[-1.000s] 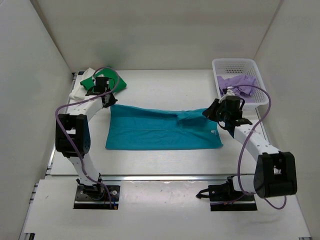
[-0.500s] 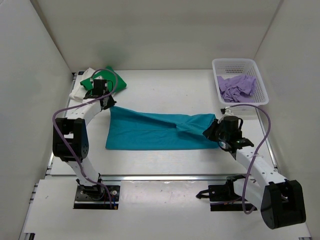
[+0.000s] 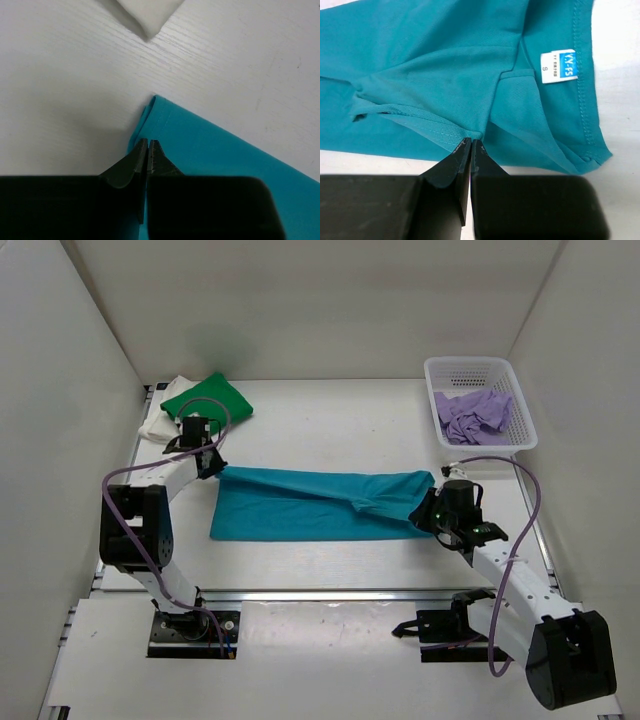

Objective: Fold and stack the t-shirts
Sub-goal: Fold the other side of the tshirt into a rectangle

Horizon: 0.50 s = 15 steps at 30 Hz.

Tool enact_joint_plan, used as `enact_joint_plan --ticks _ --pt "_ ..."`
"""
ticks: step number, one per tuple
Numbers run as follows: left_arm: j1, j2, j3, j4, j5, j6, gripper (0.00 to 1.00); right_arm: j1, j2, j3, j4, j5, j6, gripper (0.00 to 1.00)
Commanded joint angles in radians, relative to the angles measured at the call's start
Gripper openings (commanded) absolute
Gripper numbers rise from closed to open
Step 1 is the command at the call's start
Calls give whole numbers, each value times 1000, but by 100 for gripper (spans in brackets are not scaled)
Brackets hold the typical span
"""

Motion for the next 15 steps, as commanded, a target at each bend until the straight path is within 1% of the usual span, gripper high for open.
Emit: enact_joint_plan --ticks 1,3,4,7,9,10,11,12,13,15 --pt "-10 -15 9 4 -27 16 6 -11 3 -16 -14 35 20 0" --pt "-9 1 16 -18 -34 14 11 -12 16 -19 -22 29 23 0" --pt "-4 5 3 -18 -37 2 16 -9 14 -22 -20 32 24 0" --pt "16 -10 -12 -4 -28 -7 24 9 -19 -39 -25 39 33 0" --pt "22 -19 -14 4 -20 -6 33 11 -38 -45 -31 39 41 0" --pt "23 -25 -7 -1 -20 -12 35 8 -52 -50 -29 29 32 1" --pt "22 -25 -3 -1 -14 -12 40 5 -53 -50 -34 26 32 5" --pt "25 -24 -6 -9 -14 -15 43 6 -62 -48 -38 21 30 8" --pt "23 -28 0 -12 -2 -18 44 6 -58 -44 -45 13 32 13" --pt "25 -47 -16 5 -7 -32 42 14 -64 -39 -74 19 30 17"
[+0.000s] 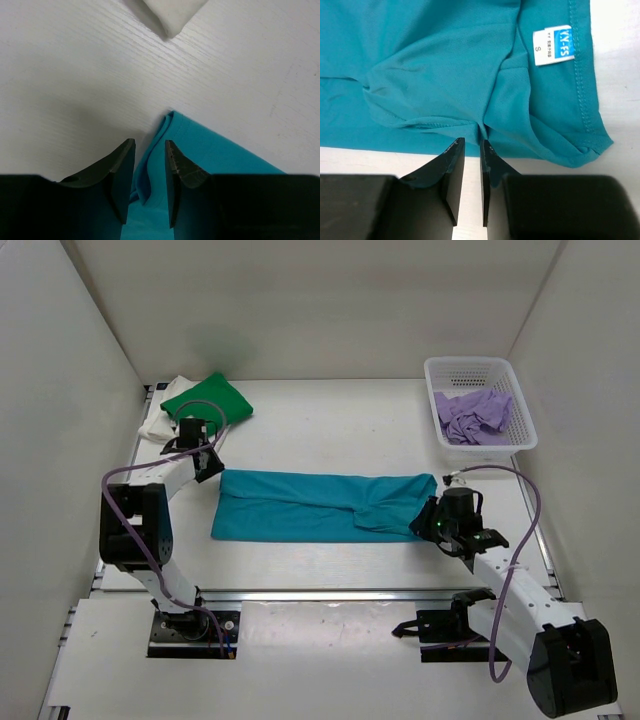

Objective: Fold and stack the t-shirts
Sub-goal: Fold the other side of the tshirt into a rectangle

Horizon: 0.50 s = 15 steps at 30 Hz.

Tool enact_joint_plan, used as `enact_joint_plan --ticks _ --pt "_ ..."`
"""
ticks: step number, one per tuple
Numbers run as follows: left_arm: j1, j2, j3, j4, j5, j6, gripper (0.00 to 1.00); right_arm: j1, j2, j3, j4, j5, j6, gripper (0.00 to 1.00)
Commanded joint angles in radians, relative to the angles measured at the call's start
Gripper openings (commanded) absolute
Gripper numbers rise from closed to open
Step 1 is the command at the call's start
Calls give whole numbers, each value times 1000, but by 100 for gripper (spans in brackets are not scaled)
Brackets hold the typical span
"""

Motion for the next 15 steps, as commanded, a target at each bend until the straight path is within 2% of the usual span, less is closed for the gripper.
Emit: enact_joint_plan --ticks 1,6,7,8,9,13,14,15 --pt "9 -77 -17 24 6 -24 41 17 -20 8 -17 17 0 17" --pt "-63 -139 -26 39 17 -21 40 34 -25 32 4 -9 -6 19" --pt "-90 -148 -25 44 11 -27 41 32 -17 44 12 -30 -4 14" --pt "-111 -156 -31 48 17 -35 40 35 18 73 18 -20 -12 3" --pt "-121 -168 -32 62 30 -42 40 32 53 102 18 -18 -15 0" --pt "-172 -214 -120 169 90 -128 39 -3 99 155 114 5 -18 0" --pt "-192 -219 -149 182 92 -143 40 -35 128 168 153 -9 -26 2" --pt "-207 -214 -155 205 98 -157 41 -64 164 179 164 -15 -21 9"
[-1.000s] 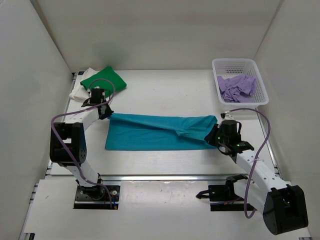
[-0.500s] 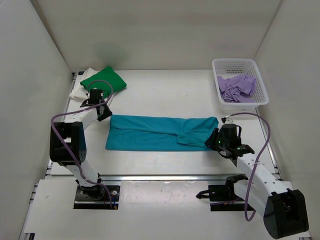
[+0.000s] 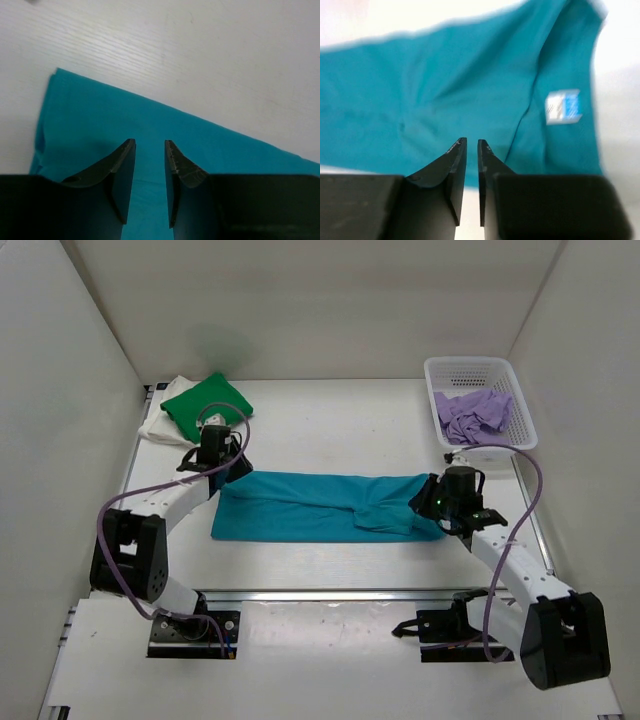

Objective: Fold and stack the t-shirts
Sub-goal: Fold the other side of the tshirt into a rectangle

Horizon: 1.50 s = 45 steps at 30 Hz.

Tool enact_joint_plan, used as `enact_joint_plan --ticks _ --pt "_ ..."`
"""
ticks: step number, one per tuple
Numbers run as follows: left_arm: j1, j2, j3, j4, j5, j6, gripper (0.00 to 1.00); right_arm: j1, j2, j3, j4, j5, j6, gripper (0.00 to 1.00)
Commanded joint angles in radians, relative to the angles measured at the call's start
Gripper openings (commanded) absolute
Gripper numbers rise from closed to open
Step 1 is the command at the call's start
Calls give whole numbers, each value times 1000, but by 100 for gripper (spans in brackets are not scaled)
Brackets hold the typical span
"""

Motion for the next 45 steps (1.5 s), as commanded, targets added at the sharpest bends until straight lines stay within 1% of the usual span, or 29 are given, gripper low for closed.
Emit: enact_joint_plan --ticks 1,4,5,6,8,9,12,14,18,21,23,24,27,29,30,32,33,37,42,45 --pt "-41 -29 -45 101 50 -73 41 -85 89 63 168 -11 -15 13" --pt "-51 31 -25 123 101 -115 41 -159 156 46 331 -90 -15 27" --pt "-58 51 -19 132 112 -119 41 -168 182 31 374 -97 -1 29" --pt "-57 55 -10 133 113 -120 41 -181 193 27 408 -110 11 29" --pt "-106 87 16 130 100 -108 40 -204 239 21 423 -122 14 30" --pt "-110 91 45 135 104 -106 41 -210 253 14 448 -123 19 29" --pt "-156 150 105 129 101 -109 40 -256 279 -29 529 -186 43 32" --pt "-175 178 125 141 127 -125 41 -261 319 -26 560 -214 42 33" --pt "-221 242 161 149 136 -120 40 -253 390 1 571 -209 7 34" --pt "-233 276 174 149 132 -114 40 -256 414 0 598 -199 14 34" --pt "-227 302 181 147 127 -111 40 -259 431 0 629 -217 11 33" --pt "-209 319 182 146 126 -111 40 -259 437 0 638 -214 11 26" --pt "-154 350 153 156 152 -128 39 -259 457 -3 657 -208 7 17" --pt "-124 345 124 173 139 -134 39 -258 466 6 673 -191 4 14" --pt "-111 342 110 173 145 -133 39 -277 482 1 678 -197 5 14" --pt "-94 345 110 172 145 -126 38 -288 494 14 672 -206 10 17" --pt "-89 348 112 167 147 -120 38 -302 499 7 672 -226 10 21" --pt "-78 351 110 169 133 -105 39 -285 470 -6 675 -223 -24 28" --pt "-65 361 113 156 147 -99 37 -288 531 29 723 -361 -18 31" --pt "-64 359 112 158 138 -97 39 -280 571 47 738 -379 -12 30"
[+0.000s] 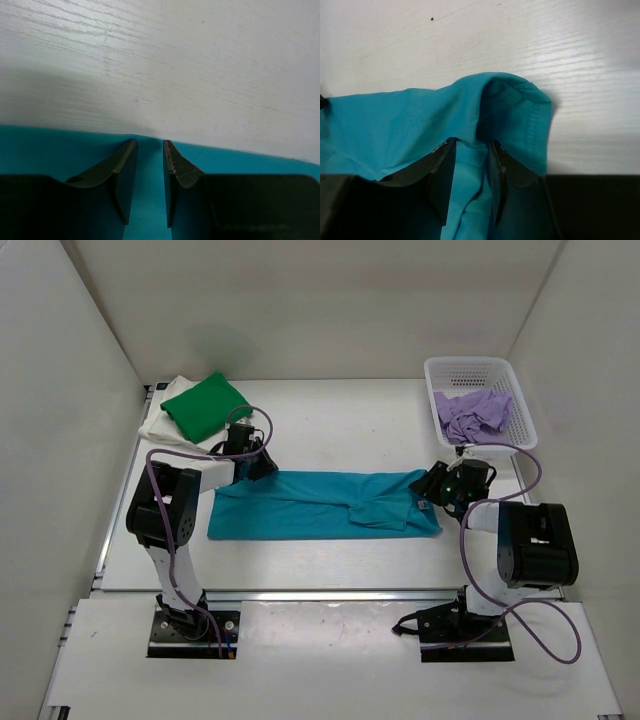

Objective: Fold and stack the t-shirts
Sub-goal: Fold the other side of the tshirt into a rectangle

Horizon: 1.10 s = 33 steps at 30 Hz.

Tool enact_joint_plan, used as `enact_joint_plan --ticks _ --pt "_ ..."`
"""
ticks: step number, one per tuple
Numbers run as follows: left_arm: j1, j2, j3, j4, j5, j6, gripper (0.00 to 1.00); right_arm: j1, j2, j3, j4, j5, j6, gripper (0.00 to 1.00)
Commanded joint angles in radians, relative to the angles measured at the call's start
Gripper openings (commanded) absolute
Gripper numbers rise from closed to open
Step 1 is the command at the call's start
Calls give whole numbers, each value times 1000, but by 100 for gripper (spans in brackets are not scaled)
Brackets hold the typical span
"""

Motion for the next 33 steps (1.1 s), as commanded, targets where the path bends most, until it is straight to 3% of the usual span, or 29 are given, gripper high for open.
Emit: enact_joint_plan --ticks 1,5,7,10,16,22,25,27,30,33 --pt "9 -9 -10 -14 -6 21 38 -3 45 45 91 -82 -12 30" --pt "6 -9 -9 -17 -2 27 38 -20 77 32 165 -109 31 28" --pt "7 -10 -1 -22 -17 27 38 -20 69 24 178 -108 42 13" --pt "21 -13 -7 -16 -14 28 38 -9 17 10 156 -61 25 0" --pt "59 -20 -12 -28 -20 22 37 -55 -92 -19 -1 8 40 1" --pt "75 -19 -21 -31 -22 24 36 -63 -46 -25 -52 39 37 0" --pt "69 -20 -18 -28 -17 28 37 -69 19 5 -32 16 48 6" --pt "76 -20 -18 -39 -29 34 37 -60 20 39 -36 10 57 19" --pt "75 -28 -17 -40 -38 36 37 -46 -13 58 -76 24 36 32" --pt "85 -51 -24 -51 -29 36 37 -24 -93 44 -134 76 21 37"
